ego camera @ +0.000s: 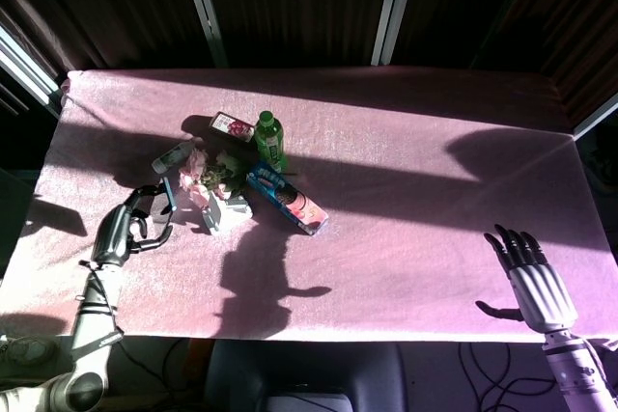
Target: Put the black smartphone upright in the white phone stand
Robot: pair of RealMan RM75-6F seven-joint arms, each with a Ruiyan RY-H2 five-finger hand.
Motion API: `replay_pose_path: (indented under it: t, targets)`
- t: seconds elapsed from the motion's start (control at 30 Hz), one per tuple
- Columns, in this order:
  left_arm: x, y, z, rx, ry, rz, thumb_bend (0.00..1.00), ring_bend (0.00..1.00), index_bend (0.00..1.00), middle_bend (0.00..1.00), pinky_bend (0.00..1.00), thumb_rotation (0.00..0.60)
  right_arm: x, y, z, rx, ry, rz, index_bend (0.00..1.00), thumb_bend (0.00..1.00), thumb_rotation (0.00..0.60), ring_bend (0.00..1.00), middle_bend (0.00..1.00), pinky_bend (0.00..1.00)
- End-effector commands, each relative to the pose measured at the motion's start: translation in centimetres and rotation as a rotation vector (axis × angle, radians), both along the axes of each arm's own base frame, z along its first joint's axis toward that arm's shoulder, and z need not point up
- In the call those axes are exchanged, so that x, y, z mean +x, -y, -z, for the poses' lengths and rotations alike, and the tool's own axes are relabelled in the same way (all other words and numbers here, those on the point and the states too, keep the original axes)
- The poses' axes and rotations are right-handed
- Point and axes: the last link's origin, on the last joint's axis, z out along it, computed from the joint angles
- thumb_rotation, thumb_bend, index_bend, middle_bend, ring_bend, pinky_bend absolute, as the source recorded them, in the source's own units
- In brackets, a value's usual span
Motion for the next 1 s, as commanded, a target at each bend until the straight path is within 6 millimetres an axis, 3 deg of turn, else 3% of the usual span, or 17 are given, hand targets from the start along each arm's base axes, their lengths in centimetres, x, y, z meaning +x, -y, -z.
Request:
replay_pose_path:
  t: [0.03,0.33,1.0]
  targets:
    - [2.2,-0.8,2.2,0.071,0.132,0.008,0.55,0.73,0.81,1.0,0.37,0.6,0.0,0.0,0.0,0.002,0.001,0.0,0.0,0.21,0.6,0.0,0.0,0.0]
    - [3.7,-2.5,6.3,0.074,0.21,-0.062,0.55,0.73,0.81,1.0,0.35,0.6,-0.2,0.0,-0.5,-0.006,0.011,0.005,0.0,0.21,0.6,0.0,0.0,0.0]
    - [3.5,-2.9,10.0,0.115,0.334,-0.079,0.56,0.73,0.81,1.0,0.33,0.6,-0.3,-0.2,-0.8,-0.008,0.018,0.003,0.0,0.21,0.6,0.0,0.0,0.0]
